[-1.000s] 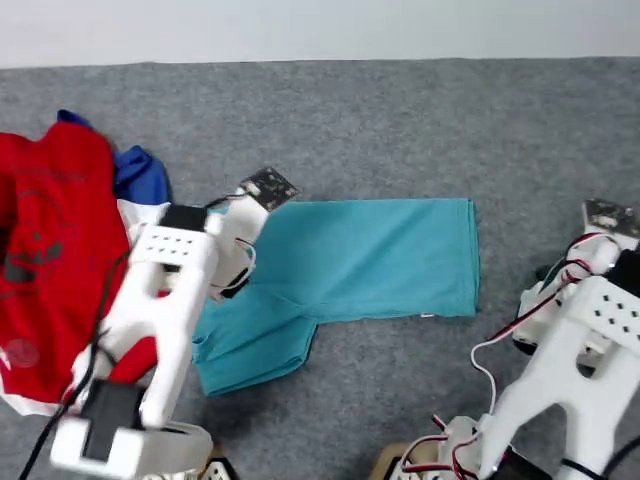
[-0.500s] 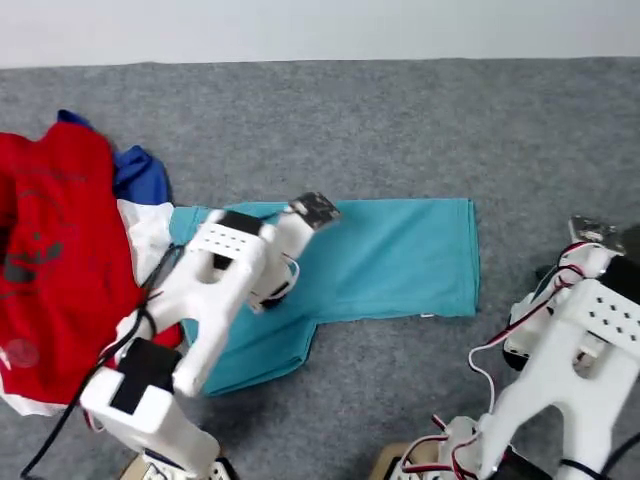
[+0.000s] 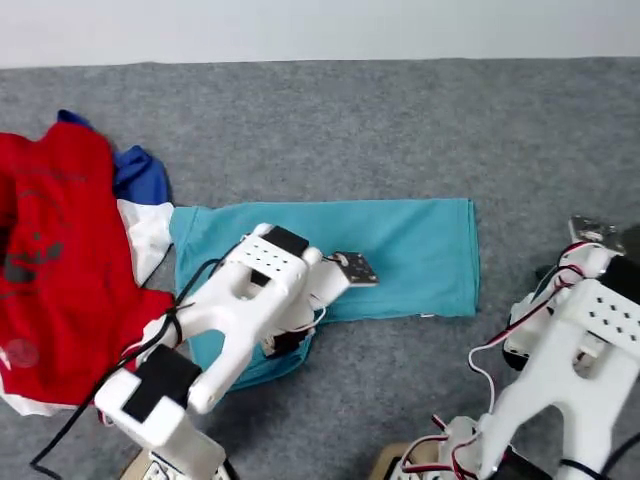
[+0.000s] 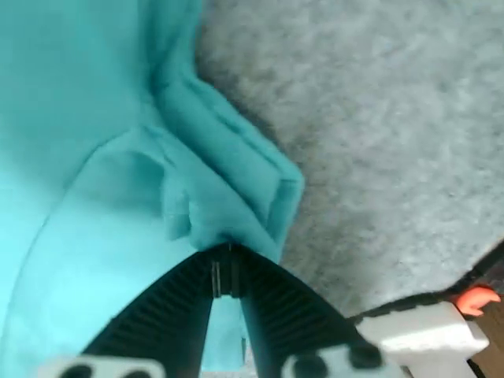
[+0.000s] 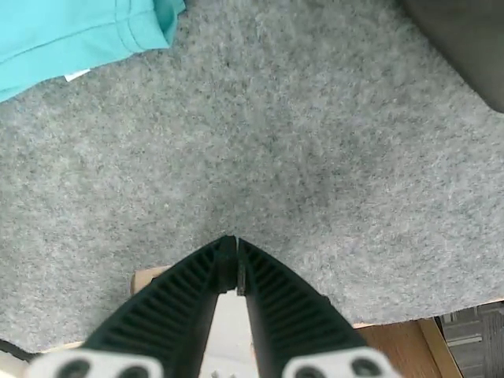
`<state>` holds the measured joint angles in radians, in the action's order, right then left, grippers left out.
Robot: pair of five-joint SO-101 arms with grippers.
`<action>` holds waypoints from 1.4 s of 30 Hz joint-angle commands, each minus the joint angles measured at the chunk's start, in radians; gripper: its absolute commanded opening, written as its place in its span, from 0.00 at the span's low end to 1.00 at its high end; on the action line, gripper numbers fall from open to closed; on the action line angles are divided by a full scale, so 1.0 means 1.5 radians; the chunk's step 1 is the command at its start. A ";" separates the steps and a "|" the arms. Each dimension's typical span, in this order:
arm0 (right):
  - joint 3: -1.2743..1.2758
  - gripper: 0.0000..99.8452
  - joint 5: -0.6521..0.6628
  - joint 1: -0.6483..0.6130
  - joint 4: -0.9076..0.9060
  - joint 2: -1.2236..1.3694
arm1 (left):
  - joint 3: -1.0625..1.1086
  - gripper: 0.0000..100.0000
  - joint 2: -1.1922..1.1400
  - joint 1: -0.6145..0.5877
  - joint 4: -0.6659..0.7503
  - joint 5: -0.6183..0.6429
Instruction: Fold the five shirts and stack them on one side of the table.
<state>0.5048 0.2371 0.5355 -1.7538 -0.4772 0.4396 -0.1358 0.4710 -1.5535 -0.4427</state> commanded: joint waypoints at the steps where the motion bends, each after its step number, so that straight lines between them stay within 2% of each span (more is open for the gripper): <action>1: -0.004 0.01 0.008 0.007 -0.019 -0.020 | -0.017 0.00 0.072 0.021 -0.020 -0.003; 11: -0.005 0.01 0.009 0.006 -0.018 -0.020 | -0.018 0.00 0.226 -0.029 0.000 -0.002; 20: -0.005 0.01 0.083 0.006 -0.017 -0.020 | -0.012 0.00 0.229 -0.091 0.091 0.000; 25: -0.006 0.01 0.092 0.006 -0.008 -0.020 | 0.052 0.00 0.228 -0.062 0.200 0.049; 32: -0.006 0.01 0.092 0.006 0.001 -0.020 | 0.152 0.00 0.228 -0.023 0.294 0.054; 39: -0.028 0.01 0.092 0.006 0.001 -0.019 | 0.172 0.00 0.228 -0.095 0.326 0.054; 42: -0.031 0.01 0.092 0.006 0.002 -0.017 | 0.178 0.00 0.228 -0.097 0.322 0.052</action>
<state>0.5048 0.3659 0.5355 -1.7507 -0.4772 0.7050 0.1695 0.3330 -1.0794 -0.3659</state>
